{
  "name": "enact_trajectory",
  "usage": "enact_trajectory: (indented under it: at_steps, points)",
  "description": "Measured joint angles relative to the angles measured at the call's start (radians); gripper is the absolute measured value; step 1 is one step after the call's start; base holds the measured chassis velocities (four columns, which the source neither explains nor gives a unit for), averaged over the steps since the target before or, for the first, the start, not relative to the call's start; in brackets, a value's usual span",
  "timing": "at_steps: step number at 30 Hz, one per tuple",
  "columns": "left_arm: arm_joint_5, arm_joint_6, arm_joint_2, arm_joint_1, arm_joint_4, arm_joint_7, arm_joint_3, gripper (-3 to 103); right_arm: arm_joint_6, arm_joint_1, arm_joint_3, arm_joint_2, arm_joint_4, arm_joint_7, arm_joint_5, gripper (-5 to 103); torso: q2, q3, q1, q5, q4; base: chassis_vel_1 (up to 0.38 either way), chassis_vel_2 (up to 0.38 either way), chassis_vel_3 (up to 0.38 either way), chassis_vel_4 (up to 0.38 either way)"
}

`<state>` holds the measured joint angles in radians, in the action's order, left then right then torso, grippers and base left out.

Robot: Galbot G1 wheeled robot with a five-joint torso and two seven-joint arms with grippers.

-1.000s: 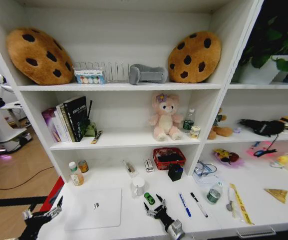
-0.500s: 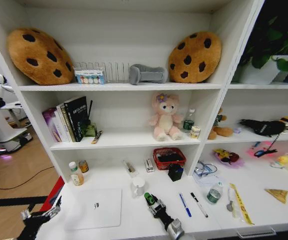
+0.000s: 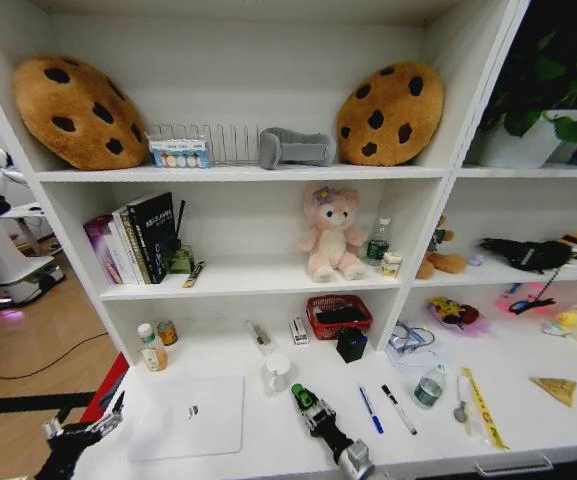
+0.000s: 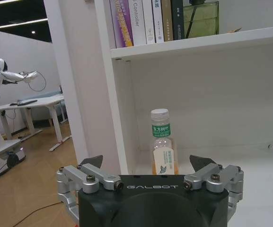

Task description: Organize the objects on the table.

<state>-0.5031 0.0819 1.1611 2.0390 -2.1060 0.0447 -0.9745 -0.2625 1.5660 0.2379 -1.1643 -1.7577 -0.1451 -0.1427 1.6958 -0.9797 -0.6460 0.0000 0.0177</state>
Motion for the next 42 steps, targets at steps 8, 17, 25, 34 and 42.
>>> enact_trajectory:
  at_steps: [8,17,25,34,42]
  points:
    - [0.006,-0.001,0.004,-0.005,-0.002,0.001,0.009,100,0.003,0.125,0.082,0.112,-0.205,-0.015,-0.03,37,0.0,0.0,0.0,0.0,0.0001,0.0,0.0,0.0,0.0]
    - [0.013,0.0,0.013,-0.015,-0.007,0.002,0.018,100,0.064,0.143,0.155,0.168,-0.389,0.006,-0.12,37,0.0,0.0,0.0,0.0001,-0.0001,0.0,0.0,0.0,0.0]
    - [0.018,0.0,0.02,-0.021,-0.007,0.003,0.021,100,0.135,0.025,0.182,0.213,-0.447,0.021,-0.267,37,0.0,0.0,0.0,0.0002,-0.0001,0.0,0.0,0.0,0.0]
    - [0.03,-0.001,0.029,-0.016,-0.006,0.006,0.02,100,0.228,-0.183,0.117,0.279,-0.457,0.08,-0.436,37,0.0,0.0,0.0,0.0,0.0,0.0,0.0,0.0,0.0]
    - [0.033,-0.002,0.039,-0.009,-0.005,0.007,0.016,100,0.282,-0.368,0.021,0.29,-0.41,0.134,-0.525,37,0.0,0.0,0.0,0.0,0.0,0.0,0.0,0.0,0.0]
